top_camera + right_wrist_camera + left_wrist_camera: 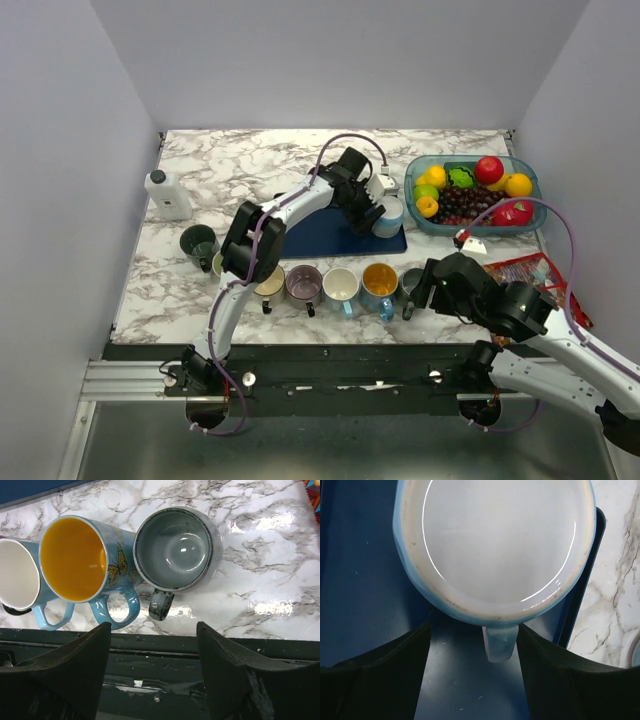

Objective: Turn the mug right side up

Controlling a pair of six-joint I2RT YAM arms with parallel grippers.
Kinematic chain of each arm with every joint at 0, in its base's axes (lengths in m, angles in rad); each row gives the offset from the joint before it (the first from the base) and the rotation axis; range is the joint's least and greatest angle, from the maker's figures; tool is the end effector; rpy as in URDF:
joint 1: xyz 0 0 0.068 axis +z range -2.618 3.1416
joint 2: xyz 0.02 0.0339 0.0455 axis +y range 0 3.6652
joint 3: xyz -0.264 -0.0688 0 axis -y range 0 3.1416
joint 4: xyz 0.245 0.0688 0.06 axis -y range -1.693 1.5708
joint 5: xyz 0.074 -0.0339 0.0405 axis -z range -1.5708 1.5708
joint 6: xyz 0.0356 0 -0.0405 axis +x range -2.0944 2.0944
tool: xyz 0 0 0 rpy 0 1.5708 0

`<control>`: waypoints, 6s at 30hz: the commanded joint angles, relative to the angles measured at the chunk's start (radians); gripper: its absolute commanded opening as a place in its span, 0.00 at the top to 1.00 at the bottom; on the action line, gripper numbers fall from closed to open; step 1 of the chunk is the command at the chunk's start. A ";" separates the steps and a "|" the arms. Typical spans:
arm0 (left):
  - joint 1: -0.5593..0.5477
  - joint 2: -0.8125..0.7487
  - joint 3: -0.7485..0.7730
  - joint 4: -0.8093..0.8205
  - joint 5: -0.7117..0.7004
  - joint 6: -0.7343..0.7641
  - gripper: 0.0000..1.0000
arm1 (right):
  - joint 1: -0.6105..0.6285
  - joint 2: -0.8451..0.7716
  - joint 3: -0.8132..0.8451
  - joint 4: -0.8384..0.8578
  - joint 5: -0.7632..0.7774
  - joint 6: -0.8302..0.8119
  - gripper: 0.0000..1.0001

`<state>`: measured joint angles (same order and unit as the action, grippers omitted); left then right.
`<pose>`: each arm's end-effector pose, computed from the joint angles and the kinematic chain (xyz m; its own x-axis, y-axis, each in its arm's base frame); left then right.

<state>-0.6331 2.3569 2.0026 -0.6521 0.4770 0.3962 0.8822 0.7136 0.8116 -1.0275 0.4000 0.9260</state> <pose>0.4046 -0.3172 0.1821 -0.3492 0.6815 -0.6432 0.9304 0.3338 -0.1514 0.0884 0.0856 0.2844 -0.7561 0.2397 -0.6090 0.0685 0.9544 0.2906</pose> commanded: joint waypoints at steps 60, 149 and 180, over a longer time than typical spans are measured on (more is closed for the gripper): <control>0.136 -0.817 -0.514 1.004 0.147 -1.370 1.00 | -0.003 0.012 0.201 0.631 -0.139 -0.272 0.00; 0.030 -1.213 -0.806 0.381 -0.074 -0.912 0.01 | -0.262 0.167 0.097 -0.033 0.286 -0.187 0.99; 0.033 -1.259 -0.817 0.307 -0.141 -0.902 0.01 | -0.471 0.586 0.060 0.144 -0.044 -0.408 0.91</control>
<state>-0.6079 1.1191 1.1767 -0.2935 0.4084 -0.5121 0.4171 1.2781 0.8219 -0.8886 0.3340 0.5205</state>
